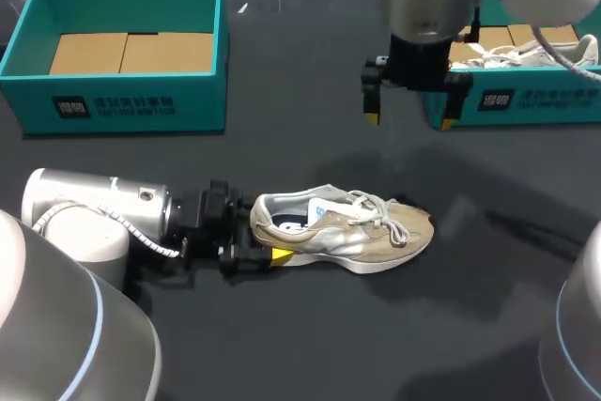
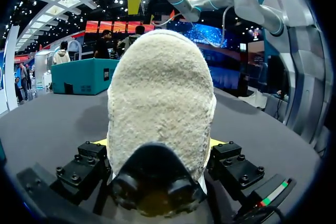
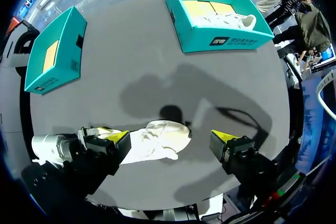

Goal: Take the shoe out of the shoebox, open the shoe tongue, remove and reinsert the insole, then place the shoe into the shoebox

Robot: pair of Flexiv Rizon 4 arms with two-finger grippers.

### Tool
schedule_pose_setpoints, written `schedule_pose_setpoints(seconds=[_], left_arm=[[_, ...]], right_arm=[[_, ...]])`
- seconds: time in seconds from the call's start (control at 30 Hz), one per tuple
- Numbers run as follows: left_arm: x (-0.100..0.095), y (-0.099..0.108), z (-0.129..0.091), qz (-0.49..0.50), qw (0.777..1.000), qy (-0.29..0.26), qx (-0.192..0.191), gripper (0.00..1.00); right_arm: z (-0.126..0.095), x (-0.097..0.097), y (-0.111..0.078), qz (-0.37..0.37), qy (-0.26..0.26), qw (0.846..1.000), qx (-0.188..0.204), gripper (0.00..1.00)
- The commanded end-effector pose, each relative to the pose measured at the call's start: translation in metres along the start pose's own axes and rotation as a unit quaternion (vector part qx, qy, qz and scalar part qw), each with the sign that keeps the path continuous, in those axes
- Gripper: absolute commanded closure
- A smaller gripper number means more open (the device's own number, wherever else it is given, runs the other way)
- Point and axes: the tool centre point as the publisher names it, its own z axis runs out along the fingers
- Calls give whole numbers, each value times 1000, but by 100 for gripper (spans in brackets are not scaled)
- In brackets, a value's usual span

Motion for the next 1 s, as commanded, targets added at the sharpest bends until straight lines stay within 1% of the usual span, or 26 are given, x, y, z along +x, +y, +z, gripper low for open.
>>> schedule_pose_setpoints(seconds=[0.03, 0.17, 0.23, 0.33, 0.43, 0.63, 1.0], left_arm=[[1, 1, 3, 0, 1000, -1, 0, 100], [1, 1, 3, 0, 1000, -1, 0, 100], [1, 1, 3, 0, 1000, -1, 0, 100], [1, 1, 3, 0, 1000, -1, 0, 100], [1, 1, 3, 0, 1000, -1, 0, 100], [1, 1, 3, 0, 1000, -1, 0, 100], [1, 1, 3, 0, 1000, -1, 0, 100]], right_arm=[[6, 40, -18, 1, -34, 999, -11, 0], [4, 57, -32, 2, -45, 999, -21, 0], [7, 65, -38, 2, -57, 998, -19, 0], [10, 73, -45, 9, -77, 997, -19, 0], [15, 78, -50, 19, -89, 996, -18, 0], [20, 83, -58, 37, -92, 995, -12, 0], [33, 92, -81, 66, -96, 993, 4, 0]])
